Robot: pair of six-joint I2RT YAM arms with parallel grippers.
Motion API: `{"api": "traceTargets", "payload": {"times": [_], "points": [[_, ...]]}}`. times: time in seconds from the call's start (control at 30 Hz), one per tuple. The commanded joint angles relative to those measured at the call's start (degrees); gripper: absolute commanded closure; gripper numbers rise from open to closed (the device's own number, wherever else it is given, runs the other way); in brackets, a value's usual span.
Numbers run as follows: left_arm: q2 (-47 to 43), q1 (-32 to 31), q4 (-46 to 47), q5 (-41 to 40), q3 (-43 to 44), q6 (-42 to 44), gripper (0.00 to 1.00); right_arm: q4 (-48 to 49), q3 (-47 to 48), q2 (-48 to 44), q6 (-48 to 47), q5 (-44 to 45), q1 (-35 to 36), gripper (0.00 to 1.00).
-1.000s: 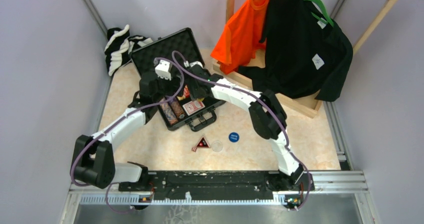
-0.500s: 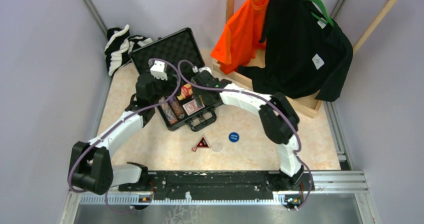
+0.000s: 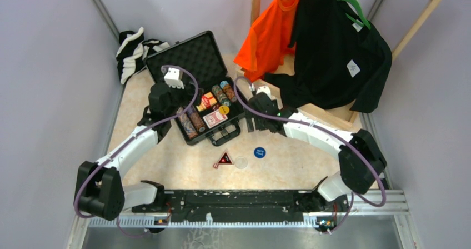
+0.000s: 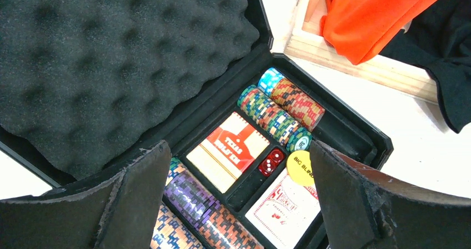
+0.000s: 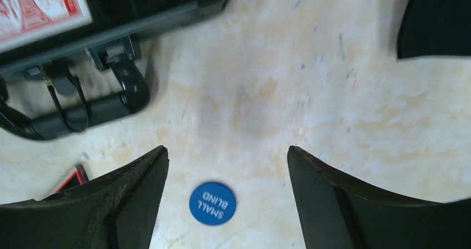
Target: Pack up texas hold em set
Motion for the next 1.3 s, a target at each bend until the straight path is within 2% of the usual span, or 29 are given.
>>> {"api": "traceTargets", "payload": {"times": [0.0,0.13,0.4,0.8,1.03,1.27], "points": [[-1.2,0.3,2.2,1.7,-0.4,-1.4,0.01,0.0,-6.1,-2.5,4.0,1.3,4.5,0.22],[-1.6,0.3,2.1,1.8,-0.8,-1.6,0.01,0.6,-10.1,-2.0,7.3,1.6,7.2,0.22],[-1.9,0.3,2.1,2.5,-1.4,-1.9,0.01,4.4,-16.2,-2.4,10.3,-1.4,8.0,0.22],[-1.1,0.3,2.1,2.8,-1.7,-1.9,0.01,4.9,-18.1,0.0,13.5,1.1,11.0,0.22],[-1.3,0.3,1.9,2.7,-1.9,-1.8,0.01,4.8,-16.9,4.1,13.7,2.7,11.0,0.31],[-0.9,0.3,1.9,2.4,-1.8,-1.7,0.01,3.6,-15.6,4.2,13.4,2.8,11.0,0.47]]}}
